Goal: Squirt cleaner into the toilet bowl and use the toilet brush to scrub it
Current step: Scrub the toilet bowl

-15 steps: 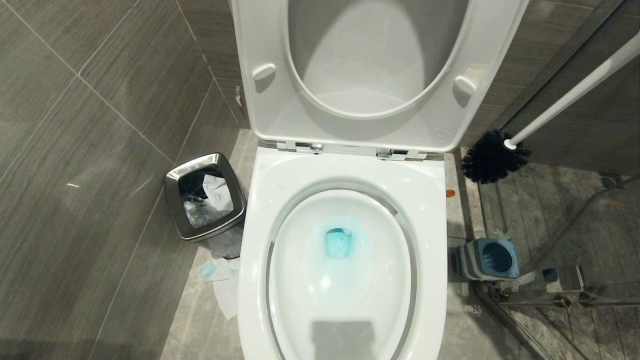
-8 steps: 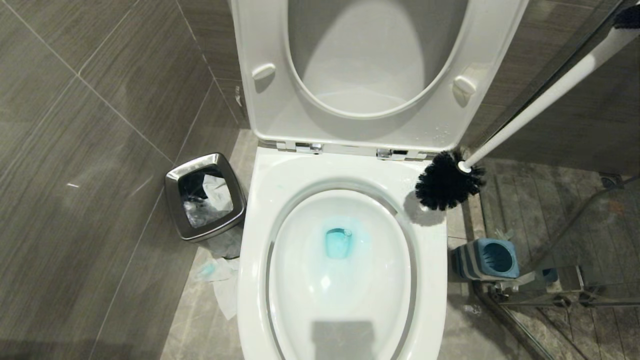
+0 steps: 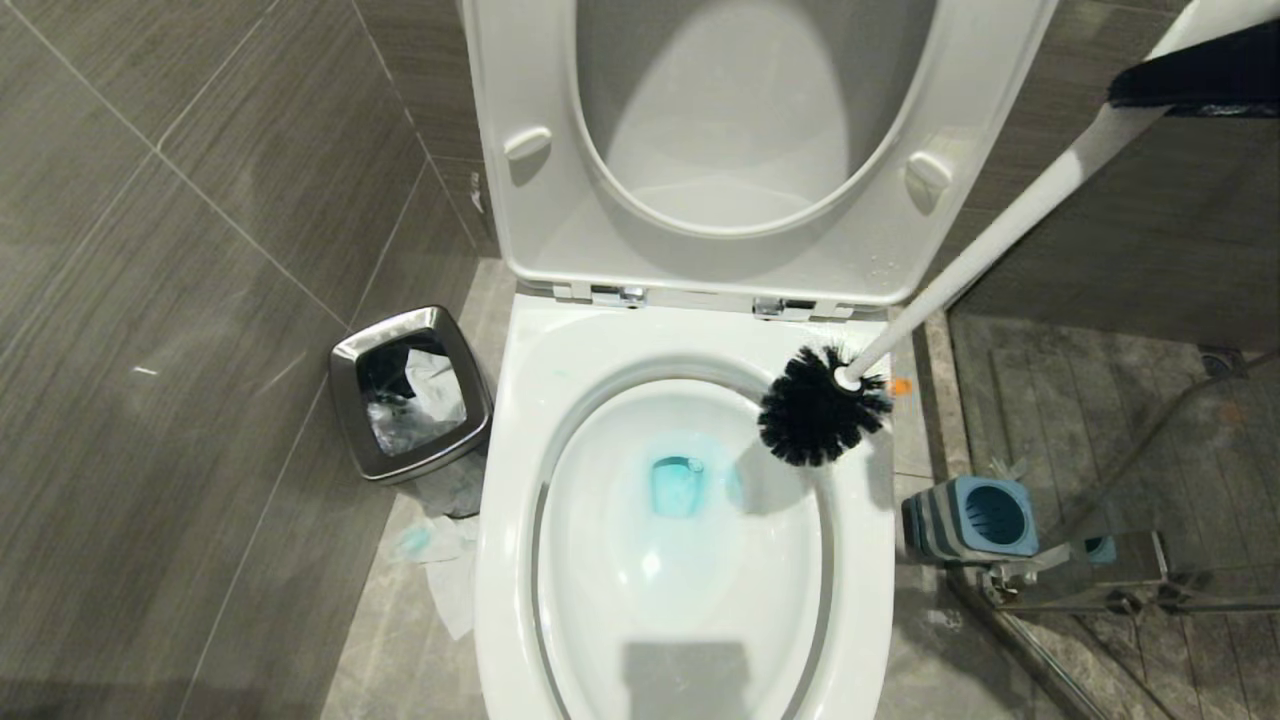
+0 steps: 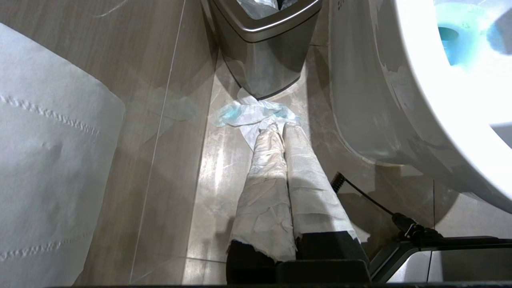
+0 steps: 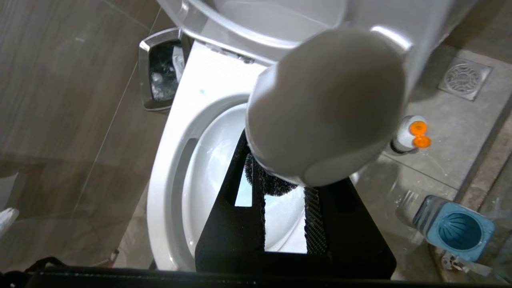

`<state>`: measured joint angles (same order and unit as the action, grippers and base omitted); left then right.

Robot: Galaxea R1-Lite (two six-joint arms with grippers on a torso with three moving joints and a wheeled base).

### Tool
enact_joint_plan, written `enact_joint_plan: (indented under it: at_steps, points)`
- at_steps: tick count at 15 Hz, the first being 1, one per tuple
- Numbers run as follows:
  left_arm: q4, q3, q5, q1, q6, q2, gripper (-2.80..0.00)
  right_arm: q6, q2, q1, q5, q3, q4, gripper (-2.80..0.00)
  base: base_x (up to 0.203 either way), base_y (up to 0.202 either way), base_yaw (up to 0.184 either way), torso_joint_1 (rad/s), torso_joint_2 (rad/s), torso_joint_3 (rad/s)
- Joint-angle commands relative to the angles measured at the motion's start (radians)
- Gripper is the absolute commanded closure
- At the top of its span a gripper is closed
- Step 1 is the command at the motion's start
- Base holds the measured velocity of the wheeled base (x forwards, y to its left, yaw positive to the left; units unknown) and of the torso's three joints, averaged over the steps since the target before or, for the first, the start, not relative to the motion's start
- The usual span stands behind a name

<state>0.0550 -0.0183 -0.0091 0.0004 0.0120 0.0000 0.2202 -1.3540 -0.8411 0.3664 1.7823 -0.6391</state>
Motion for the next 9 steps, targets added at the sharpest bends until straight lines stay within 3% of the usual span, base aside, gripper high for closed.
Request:
enact_joint_plan:
  at_steps: [1, 9]
  points:
    - [0.000, 0.000, 0.000, 0.000, 0.000, 0.000, 0.00, 0.006, -0.077, -0.029, 0.009, 0.005, 0.004, 0.00, 0.000, 0.000, 0.000, 0.000, 0.00, 0.000]
    - [0.000, 0.000, 0.000, 0.001, 0.000, 0.000, 0.00, 0.007, -0.278, -0.034, 0.017, -0.020, 0.193, 0.00, 0.000, 0.000, 0.000, 0.000, 0.00, 0.000]
